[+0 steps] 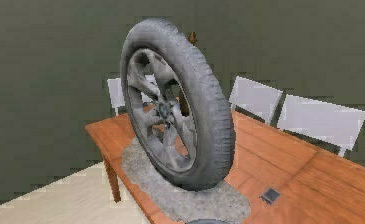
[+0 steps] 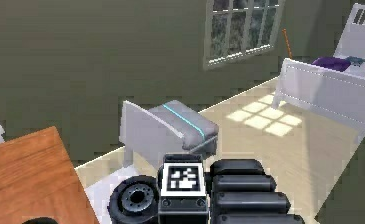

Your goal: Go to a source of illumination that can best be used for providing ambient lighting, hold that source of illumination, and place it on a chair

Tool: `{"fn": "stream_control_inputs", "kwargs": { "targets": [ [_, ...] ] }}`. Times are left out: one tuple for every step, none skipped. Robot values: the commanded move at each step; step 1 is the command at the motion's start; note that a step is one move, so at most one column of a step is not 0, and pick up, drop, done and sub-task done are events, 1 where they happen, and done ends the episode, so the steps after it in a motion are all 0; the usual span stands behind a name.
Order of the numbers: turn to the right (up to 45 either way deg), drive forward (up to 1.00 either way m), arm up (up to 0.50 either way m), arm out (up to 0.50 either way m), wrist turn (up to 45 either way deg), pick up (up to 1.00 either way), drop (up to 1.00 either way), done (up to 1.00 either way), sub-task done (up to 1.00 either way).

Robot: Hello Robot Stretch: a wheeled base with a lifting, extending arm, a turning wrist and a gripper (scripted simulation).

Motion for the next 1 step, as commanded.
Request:
{"fn": "stream_control_inputs", "kwargs": {
  "targets": [
    [0.0,0.0,0.0,0.48,0.0,0.0,0.0,0.0,0.0]
  ]
}}
